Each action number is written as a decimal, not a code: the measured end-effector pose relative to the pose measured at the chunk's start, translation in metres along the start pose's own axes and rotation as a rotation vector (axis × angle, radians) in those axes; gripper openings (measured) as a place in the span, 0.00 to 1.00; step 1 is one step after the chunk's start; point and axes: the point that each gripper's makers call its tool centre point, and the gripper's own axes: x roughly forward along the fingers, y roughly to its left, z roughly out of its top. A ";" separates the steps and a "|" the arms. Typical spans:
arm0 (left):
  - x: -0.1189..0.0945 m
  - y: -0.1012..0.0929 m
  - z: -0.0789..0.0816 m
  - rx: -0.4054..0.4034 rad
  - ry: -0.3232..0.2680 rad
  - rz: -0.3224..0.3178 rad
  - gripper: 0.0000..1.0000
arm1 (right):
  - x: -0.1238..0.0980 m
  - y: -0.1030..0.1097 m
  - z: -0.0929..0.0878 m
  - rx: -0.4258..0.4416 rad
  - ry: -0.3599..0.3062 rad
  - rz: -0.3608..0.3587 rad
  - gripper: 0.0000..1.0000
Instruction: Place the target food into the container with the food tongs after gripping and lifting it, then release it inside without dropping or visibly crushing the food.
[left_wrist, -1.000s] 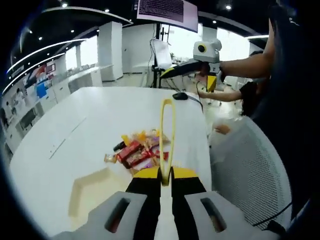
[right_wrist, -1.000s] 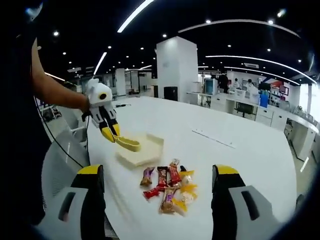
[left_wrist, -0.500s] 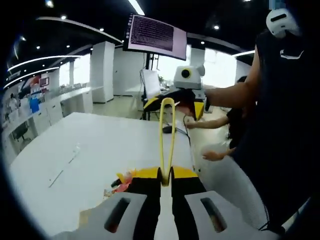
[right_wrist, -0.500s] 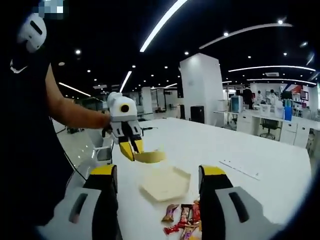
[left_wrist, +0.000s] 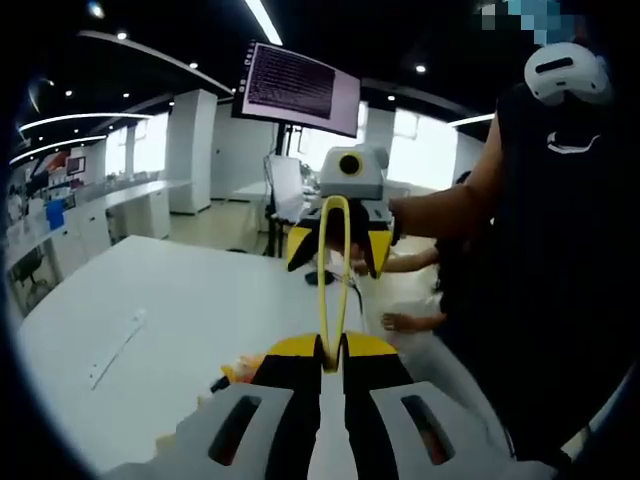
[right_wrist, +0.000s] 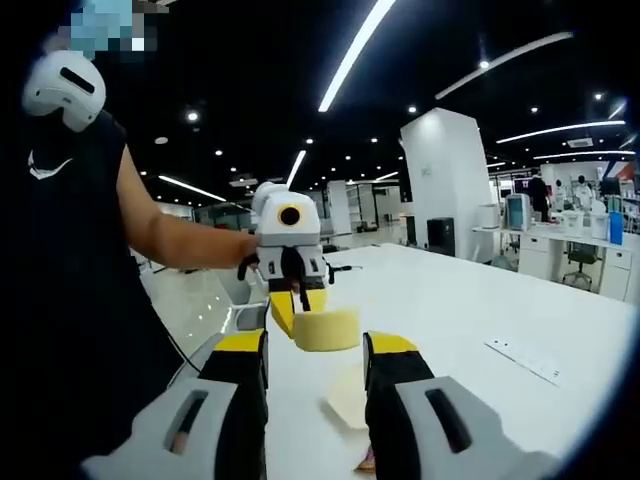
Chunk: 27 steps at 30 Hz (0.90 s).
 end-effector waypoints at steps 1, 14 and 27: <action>0.001 -0.001 0.000 -0.002 0.003 -0.004 0.02 | 0.001 0.001 0.000 0.000 0.001 0.005 0.34; 0.007 -0.007 0.002 -0.024 0.010 -0.036 0.03 | 0.009 0.010 0.004 0.025 -0.032 0.048 0.21; 0.009 -0.013 0.001 -0.039 0.021 -0.062 0.03 | 0.014 0.015 0.006 0.016 -0.043 0.059 0.17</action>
